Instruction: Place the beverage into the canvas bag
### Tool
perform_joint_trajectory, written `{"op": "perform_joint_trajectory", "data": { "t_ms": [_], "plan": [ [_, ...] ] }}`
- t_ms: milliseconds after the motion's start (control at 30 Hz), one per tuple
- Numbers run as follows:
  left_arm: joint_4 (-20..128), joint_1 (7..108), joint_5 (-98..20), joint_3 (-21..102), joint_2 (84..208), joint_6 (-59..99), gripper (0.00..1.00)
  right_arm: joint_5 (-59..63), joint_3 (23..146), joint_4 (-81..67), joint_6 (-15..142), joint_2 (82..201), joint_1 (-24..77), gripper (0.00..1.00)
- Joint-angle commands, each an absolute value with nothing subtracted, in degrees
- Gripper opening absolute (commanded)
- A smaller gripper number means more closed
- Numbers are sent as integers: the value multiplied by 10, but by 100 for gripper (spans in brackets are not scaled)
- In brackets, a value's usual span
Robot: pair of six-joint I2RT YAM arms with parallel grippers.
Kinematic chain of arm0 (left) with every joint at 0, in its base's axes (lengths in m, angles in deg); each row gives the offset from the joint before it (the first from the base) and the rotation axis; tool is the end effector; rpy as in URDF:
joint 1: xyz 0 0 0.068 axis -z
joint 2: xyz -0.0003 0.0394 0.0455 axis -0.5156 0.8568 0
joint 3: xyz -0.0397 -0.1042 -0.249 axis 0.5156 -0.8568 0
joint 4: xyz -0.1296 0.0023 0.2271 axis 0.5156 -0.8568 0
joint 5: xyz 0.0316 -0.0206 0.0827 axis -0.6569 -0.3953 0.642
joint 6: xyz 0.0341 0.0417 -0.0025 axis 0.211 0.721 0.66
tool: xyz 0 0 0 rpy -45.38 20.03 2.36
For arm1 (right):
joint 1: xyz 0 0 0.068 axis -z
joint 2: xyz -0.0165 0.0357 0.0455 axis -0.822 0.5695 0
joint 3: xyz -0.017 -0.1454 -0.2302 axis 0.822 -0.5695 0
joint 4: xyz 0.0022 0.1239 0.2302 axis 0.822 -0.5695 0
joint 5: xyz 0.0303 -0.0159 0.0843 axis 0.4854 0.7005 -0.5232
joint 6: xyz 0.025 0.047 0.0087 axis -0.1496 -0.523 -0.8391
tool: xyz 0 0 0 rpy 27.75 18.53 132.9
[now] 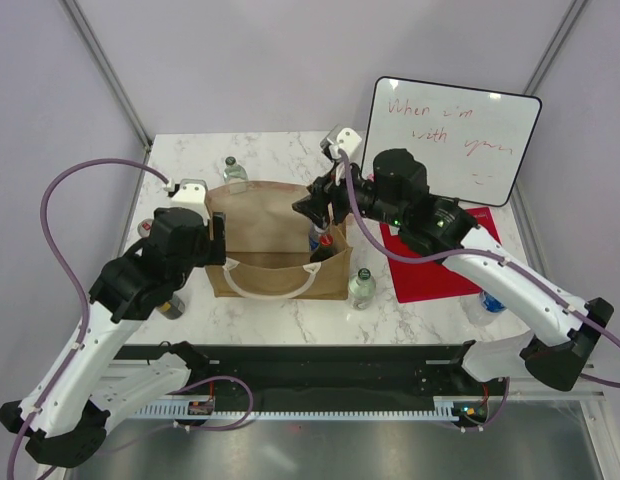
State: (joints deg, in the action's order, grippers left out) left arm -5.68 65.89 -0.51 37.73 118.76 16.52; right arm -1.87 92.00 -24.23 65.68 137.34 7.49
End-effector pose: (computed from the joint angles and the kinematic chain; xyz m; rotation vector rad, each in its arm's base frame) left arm 0.1212 -0.0627 0.3916 0.0812 2.1127 0.0664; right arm 0.1976 0.2286 0.4378 -0.8228 1.6445 0.8359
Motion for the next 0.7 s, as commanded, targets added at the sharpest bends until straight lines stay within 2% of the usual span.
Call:
{"op": "perform_joint_trajectory", "data": {
  "t_ms": [0,133,367,500,533,667],
  "plan": [
    [-43,659,-3,404,1188,170,80,28,1000,-233,667,1388,74,59],
    [-41,659,-4,417,1184,160,80,109,1119,-278,696,1489,86,59],
    [7,659,-31,409,1136,166,79,102,1283,-353,729,1662,127,61],
    [28,659,-36,399,1111,159,79,22,1329,-360,739,1738,166,62],
    [35,659,-38,397,1109,159,79,-32,1342,-364,745,1749,180,62],
    [26,659,-8,391,1124,161,80,-96,1341,-375,794,1784,192,63]
  ]
}}
